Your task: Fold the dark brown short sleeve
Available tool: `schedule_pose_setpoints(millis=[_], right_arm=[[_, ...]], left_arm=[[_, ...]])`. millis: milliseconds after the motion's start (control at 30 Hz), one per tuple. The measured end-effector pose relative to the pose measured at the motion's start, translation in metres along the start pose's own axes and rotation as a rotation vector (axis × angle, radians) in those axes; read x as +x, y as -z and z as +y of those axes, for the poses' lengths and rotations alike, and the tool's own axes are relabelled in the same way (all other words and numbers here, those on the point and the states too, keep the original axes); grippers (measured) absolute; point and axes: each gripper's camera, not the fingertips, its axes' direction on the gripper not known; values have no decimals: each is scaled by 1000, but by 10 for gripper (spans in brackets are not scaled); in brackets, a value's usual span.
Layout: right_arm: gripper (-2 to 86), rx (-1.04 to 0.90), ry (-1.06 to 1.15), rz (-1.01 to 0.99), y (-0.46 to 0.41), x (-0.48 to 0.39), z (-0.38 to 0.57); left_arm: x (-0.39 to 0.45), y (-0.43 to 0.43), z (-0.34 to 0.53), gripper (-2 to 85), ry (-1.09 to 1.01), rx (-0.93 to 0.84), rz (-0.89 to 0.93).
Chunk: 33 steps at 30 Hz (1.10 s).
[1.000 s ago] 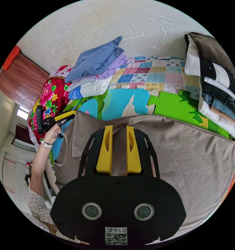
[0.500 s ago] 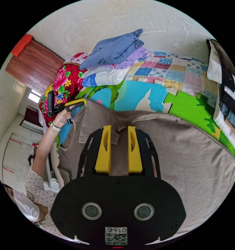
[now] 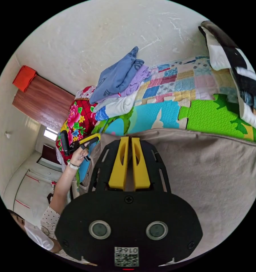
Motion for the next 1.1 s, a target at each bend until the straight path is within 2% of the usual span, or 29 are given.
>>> schedule_pose_setpoints(millis=[100,200,267,333,433,500,567,667,767,867,1000,1100], right_arm=[[17,48,-76,-64,-7,15,1],[15,5,-146,35,-24,29,1],[15,24,-165,-7,-26,35,4],[15,35,-163,-37,-25,37,6],[14,12,-172,-57,-23,41,10],[13,24,-173,-79,-19,42,14],[10,40,-160,-91,-14,39,20],[6,6,-93,-90,-10,29,27],[3,67,-10,-46,-9,9,39],[0,-17,99,36,-32,-20,47],[-2,-97,181,334,-75,-48,62],[-3,-29,116,332,-75,-49,70]], left_arm=[[-9,-2,-1,-9,26,-22,25],[-22,-4,-3,-9,63,-41,84],[-33,-3,-2,-9,104,-37,129],[-51,3,3,-9,196,-14,135],[-76,20,15,-10,280,81,239],[-75,34,22,-10,264,180,297],[-59,37,18,-10,193,182,310],[-19,26,2,-10,80,92,277],[27,8,-12,-10,-25,-9,225],[61,-12,-18,-10,-77,-114,40],[80,-15,-16,-10,-104,-87,-136],[84,-15,-11,-10,-99,-69,-121]])
